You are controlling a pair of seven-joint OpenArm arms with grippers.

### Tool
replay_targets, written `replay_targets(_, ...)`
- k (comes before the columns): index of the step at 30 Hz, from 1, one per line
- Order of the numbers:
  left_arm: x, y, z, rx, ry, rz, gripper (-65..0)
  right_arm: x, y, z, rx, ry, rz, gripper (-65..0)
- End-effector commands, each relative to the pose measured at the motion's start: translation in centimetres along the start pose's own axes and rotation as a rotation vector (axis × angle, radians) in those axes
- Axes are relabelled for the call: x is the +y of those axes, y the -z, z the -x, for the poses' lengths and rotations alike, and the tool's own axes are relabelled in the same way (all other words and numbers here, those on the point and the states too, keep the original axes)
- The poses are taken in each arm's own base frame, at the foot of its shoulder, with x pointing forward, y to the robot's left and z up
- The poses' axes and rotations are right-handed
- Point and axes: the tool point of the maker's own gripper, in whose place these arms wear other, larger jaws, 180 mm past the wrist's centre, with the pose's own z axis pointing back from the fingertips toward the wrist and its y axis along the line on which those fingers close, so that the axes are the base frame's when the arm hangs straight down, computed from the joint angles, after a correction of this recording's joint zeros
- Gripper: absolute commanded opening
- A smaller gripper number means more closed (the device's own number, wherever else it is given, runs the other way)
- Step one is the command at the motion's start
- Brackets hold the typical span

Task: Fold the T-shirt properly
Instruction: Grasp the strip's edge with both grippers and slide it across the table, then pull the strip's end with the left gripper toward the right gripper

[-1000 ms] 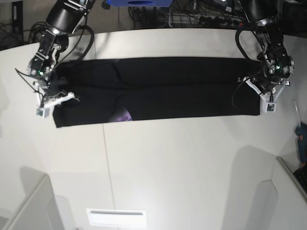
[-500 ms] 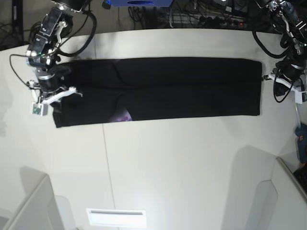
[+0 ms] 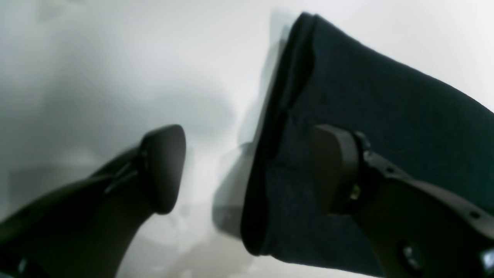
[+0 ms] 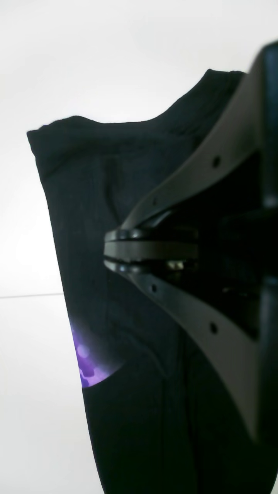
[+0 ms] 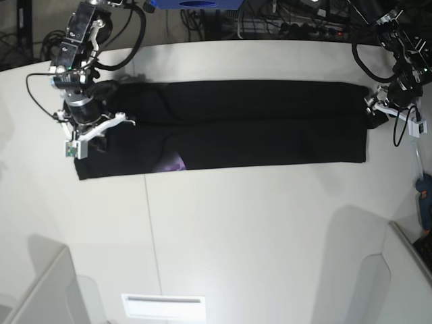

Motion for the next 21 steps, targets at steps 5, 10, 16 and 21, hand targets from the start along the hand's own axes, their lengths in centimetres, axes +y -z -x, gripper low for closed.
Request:
replay_targets(5, -1.9, 1.4, -0.6, 0.01, 0.037, 0.053, -17.1, 0.0, -0.3, -1.6, -0.057, -0.002, 0.0, -65.0)
replay_targets(10, -1.4, 2.3, 0.0, -0.003, -0.001, 0.053, -17.3, -0.3, -0.3, -1.6, -0.058, -0.001, 0.006, -65.0)
replay_targets(16, -2.3, 3.8, 2.1, 0.086, 0.035, 0.083, -19.1, -0.3, -0.3, -1.6, -0.058, -0.003, 0.005, -65.0)
replay_targets(21, -2.5, 4.0, 2.4, 0.097, 0.04, 0.089, -36.7, -0.4, -0.3, -1.6, -0.058, -0.001, 0.008, -65.0)
